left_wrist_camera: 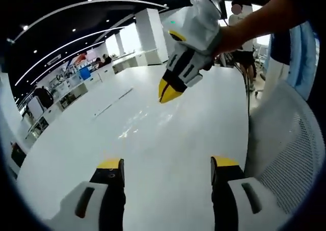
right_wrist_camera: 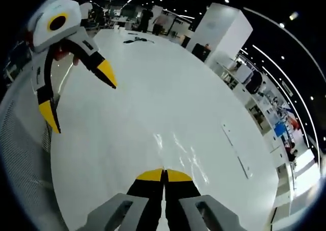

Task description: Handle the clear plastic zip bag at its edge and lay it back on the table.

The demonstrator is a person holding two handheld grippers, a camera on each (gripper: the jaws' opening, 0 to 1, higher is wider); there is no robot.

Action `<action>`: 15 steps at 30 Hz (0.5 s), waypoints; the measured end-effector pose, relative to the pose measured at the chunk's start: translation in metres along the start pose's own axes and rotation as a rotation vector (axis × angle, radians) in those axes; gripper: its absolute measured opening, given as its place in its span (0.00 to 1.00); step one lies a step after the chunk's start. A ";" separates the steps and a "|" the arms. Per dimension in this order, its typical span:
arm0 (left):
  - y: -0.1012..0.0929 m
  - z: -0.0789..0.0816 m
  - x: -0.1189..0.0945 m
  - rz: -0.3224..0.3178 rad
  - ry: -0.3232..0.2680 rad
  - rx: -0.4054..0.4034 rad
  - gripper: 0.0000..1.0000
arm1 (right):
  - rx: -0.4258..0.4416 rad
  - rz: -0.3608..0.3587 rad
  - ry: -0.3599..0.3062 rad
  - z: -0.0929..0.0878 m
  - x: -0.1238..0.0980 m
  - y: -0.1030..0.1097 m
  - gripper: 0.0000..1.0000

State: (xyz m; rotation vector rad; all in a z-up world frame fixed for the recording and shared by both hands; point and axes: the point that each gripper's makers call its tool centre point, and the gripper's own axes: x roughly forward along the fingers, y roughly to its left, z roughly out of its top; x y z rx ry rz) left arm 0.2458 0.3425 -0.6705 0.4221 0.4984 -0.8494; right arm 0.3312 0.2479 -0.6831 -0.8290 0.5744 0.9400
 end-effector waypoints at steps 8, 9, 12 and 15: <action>0.000 -0.008 -0.006 0.005 0.006 -0.038 0.72 | -0.008 -0.008 0.027 -0.004 0.003 0.001 0.00; 0.000 -0.010 -0.007 0.005 0.008 -0.038 0.72 | -0.006 -0.009 0.029 -0.005 0.004 0.001 0.00; 0.001 -0.014 -0.008 0.006 0.011 -0.039 0.72 | 0.000 -0.015 0.040 -0.007 0.006 -0.002 0.00; 0.002 -0.018 -0.009 0.006 0.013 -0.040 0.72 | 0.016 -0.010 0.045 -0.008 0.007 -0.002 0.00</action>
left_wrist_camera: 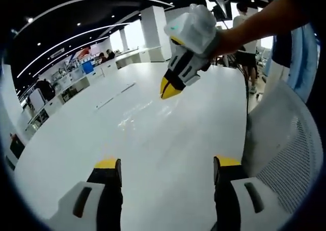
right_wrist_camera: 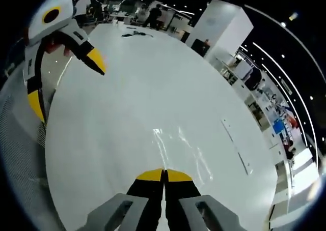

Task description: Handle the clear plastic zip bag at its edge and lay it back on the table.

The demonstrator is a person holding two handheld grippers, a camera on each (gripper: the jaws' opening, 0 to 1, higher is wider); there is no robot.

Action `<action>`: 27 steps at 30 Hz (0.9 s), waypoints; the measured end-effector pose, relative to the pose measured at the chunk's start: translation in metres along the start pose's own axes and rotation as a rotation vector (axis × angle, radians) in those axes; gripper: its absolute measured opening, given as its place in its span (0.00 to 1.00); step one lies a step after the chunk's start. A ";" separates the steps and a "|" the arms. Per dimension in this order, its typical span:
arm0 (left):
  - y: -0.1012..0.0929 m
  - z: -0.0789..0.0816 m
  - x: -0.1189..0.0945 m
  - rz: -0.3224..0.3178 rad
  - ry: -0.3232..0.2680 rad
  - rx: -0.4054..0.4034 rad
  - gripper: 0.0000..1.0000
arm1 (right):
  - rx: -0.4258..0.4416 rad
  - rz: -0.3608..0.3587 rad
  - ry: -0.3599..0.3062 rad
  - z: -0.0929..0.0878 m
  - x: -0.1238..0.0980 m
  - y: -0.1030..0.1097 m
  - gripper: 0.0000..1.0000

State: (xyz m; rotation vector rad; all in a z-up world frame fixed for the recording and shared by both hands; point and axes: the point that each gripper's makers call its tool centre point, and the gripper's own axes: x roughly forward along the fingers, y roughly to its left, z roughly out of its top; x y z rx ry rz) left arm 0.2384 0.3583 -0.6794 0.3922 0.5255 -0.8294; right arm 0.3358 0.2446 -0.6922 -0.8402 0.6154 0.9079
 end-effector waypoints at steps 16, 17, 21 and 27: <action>-0.003 -0.007 -0.007 -0.002 0.011 -0.018 0.72 | -0.021 -0.010 0.044 -0.016 0.014 0.005 0.00; -0.004 -0.007 -0.007 -0.002 0.010 -0.018 0.72 | -0.021 -0.010 0.045 -0.016 0.015 0.006 0.00; -0.002 -0.007 -0.006 -0.002 0.010 -0.016 0.71 | 0.001 0.005 0.049 -0.016 0.018 0.008 0.00; -0.003 -0.005 -0.007 -0.005 0.009 -0.015 0.71 | 0.010 0.014 0.059 -0.014 0.022 0.009 0.00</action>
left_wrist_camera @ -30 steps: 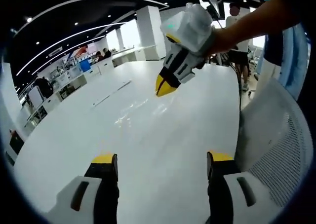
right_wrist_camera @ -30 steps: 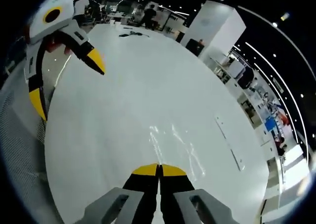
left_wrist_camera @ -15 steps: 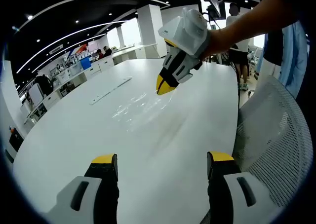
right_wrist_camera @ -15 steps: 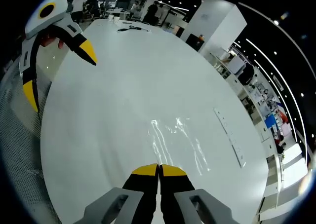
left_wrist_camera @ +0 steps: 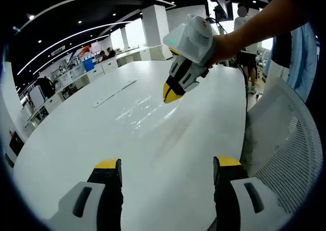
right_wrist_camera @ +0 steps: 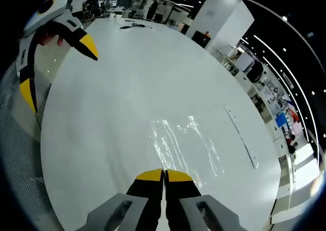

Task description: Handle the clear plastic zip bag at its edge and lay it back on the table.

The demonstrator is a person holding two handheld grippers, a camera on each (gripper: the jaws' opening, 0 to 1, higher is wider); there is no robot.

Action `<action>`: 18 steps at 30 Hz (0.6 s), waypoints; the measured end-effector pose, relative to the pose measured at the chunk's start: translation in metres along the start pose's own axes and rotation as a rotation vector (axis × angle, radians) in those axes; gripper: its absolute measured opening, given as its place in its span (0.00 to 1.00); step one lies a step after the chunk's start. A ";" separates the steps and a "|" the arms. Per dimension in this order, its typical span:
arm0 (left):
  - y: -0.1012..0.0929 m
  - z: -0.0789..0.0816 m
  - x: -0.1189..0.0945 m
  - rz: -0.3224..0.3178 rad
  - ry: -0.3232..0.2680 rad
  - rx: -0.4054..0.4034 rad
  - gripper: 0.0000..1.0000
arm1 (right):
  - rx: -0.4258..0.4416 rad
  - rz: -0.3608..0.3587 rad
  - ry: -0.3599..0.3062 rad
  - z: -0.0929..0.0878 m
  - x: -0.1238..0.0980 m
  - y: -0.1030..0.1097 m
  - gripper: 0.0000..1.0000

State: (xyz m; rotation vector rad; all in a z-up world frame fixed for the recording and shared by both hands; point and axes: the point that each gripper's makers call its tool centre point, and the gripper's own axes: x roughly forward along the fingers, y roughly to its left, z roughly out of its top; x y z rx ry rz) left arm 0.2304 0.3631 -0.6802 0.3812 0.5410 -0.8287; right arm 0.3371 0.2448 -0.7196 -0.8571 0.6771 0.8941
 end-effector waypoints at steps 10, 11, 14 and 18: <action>0.002 -0.002 -0.002 -0.003 0.002 -0.010 0.71 | 0.006 0.007 0.011 -0.005 0.010 -0.005 0.00; 0.002 -0.002 -0.002 -0.003 0.004 -0.010 0.71 | 0.006 0.009 0.011 -0.005 0.010 -0.005 0.00; 0.002 -0.004 -0.002 -0.005 0.009 -0.012 0.71 | 0.008 0.010 0.010 -0.005 0.010 -0.004 0.00; 0.003 -0.006 -0.001 -0.006 0.015 -0.009 0.71 | 0.013 0.025 0.010 -0.007 0.012 -0.002 0.01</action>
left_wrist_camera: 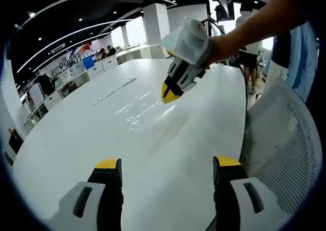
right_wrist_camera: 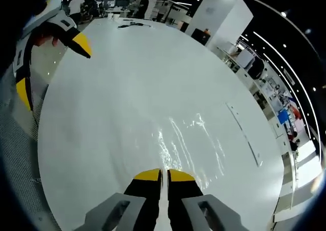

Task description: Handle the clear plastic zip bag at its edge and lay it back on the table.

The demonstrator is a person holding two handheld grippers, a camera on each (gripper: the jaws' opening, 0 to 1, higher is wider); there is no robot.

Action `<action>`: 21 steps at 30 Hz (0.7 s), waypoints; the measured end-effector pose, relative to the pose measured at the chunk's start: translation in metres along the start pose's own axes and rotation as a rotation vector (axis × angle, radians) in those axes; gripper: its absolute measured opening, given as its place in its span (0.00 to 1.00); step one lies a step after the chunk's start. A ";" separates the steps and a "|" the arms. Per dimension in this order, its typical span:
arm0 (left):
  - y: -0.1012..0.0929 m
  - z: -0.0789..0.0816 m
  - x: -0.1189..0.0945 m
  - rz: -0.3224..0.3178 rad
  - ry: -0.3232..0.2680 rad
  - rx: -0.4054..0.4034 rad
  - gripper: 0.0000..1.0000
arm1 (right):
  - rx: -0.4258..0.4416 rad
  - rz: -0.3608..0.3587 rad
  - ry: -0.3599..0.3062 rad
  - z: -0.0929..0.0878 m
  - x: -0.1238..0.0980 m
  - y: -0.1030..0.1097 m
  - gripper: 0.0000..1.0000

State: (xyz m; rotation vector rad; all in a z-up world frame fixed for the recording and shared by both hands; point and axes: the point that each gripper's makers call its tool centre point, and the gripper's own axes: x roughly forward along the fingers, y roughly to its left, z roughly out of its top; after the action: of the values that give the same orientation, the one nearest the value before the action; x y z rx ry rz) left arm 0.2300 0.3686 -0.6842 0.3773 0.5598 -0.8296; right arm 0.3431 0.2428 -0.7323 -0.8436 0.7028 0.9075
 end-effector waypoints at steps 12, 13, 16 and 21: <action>0.002 -0.001 0.000 0.005 0.000 -0.022 0.71 | 0.036 0.059 0.012 -0.010 0.005 0.014 0.07; 0.002 -0.001 0.000 0.005 0.000 -0.021 0.71 | 0.054 0.067 0.016 -0.012 0.006 0.014 0.08; 0.003 -0.003 0.001 0.003 0.002 -0.012 0.70 | 0.060 0.068 0.019 -0.014 0.005 0.015 0.08; 0.005 -0.004 0.001 0.006 0.004 -0.015 0.70 | 0.064 0.086 0.010 -0.013 0.004 0.020 0.13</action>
State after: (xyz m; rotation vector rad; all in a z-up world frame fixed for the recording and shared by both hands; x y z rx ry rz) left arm 0.2328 0.3730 -0.6874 0.3671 0.5680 -0.8190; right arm 0.3257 0.2406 -0.7483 -0.7657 0.7778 0.9536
